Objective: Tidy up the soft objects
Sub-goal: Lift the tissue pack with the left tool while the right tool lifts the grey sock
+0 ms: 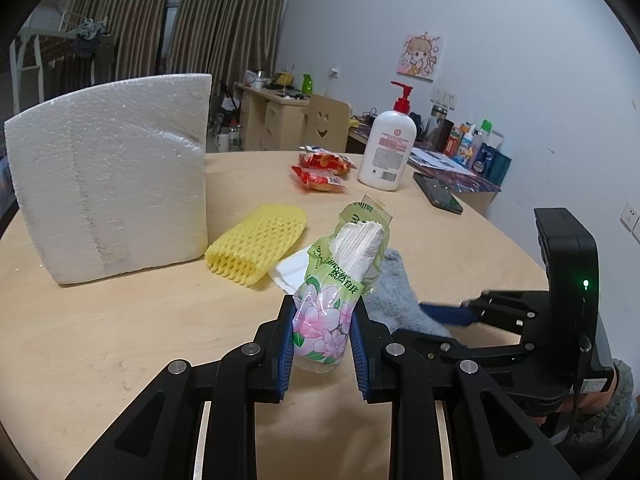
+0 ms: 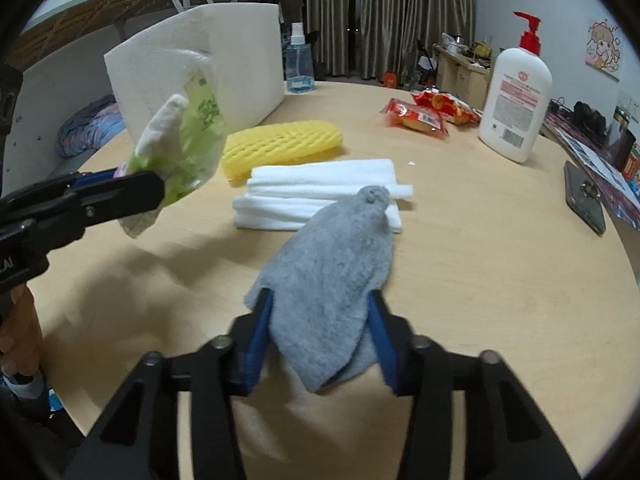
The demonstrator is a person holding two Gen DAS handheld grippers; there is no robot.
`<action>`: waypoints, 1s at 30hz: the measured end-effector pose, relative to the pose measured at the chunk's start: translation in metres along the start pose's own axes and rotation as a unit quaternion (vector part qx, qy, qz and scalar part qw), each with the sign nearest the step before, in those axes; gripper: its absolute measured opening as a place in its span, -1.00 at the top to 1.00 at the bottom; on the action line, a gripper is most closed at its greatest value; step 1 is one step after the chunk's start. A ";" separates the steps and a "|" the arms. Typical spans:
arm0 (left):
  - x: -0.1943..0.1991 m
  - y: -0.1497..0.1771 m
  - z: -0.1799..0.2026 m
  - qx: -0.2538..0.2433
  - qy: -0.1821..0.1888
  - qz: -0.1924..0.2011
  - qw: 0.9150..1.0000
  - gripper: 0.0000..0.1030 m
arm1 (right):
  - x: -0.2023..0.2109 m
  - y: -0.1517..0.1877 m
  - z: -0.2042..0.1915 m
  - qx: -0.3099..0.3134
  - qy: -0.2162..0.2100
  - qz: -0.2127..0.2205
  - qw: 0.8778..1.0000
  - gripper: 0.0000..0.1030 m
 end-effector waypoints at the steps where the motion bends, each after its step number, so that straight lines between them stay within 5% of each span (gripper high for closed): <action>1: 0.001 0.000 0.000 0.001 0.000 0.002 1.000 0.48 | 0.001 0.000 -0.003 0.004 -0.004 0.001 1.000 0.44; 30: 0.085 0.001 0.019 -0.020 -0.047 0.084 0.995 0.48 | 0.118 0.003 -0.006 -0.032 -0.010 0.158 0.987 0.50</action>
Point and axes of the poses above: each gripper's, at about its wrist camera, not at the fingertips, and x roughly against the way its jaws point, z to its right, y to its underside, the point moved 9 cm from there along -x, roughly the way its jaws point, and after that the axes turned 12 degrees about -z, right-handed, at the moved point
